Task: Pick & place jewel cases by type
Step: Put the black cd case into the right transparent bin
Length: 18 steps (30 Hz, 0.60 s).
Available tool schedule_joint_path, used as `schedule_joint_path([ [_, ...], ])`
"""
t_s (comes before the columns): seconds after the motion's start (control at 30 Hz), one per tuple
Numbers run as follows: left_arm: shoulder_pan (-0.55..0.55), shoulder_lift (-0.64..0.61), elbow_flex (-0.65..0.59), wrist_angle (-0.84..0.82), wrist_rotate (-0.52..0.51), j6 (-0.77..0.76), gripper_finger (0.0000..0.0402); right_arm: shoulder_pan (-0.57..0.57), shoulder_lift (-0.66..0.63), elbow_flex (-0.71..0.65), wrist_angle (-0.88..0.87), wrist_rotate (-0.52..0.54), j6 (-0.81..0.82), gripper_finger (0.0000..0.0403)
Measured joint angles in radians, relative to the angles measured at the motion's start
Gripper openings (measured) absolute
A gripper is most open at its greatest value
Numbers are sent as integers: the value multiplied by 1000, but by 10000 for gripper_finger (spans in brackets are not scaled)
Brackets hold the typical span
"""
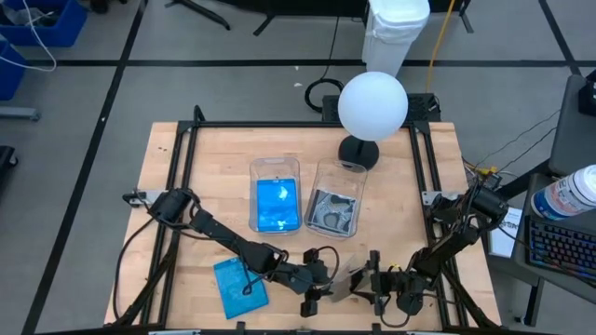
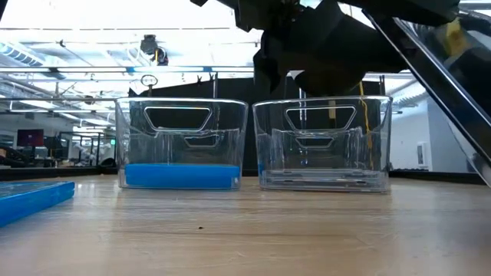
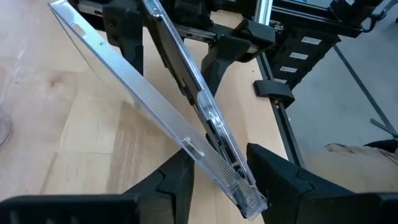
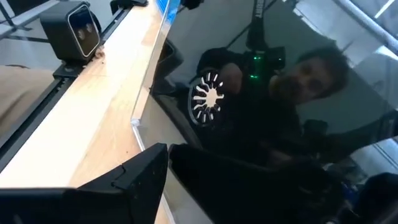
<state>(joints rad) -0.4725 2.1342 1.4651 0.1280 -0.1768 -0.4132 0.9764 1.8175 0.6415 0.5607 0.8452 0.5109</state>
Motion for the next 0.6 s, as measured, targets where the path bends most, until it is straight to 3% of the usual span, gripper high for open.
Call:
schedule_joint_path([
  [0.13,-2,0,0,10,-4,22,148,0,0,0,2,5,0,248],
  [0.6,-12,0,0,22,-7,48,147,66,3,-2,53,211,-112,251],
])
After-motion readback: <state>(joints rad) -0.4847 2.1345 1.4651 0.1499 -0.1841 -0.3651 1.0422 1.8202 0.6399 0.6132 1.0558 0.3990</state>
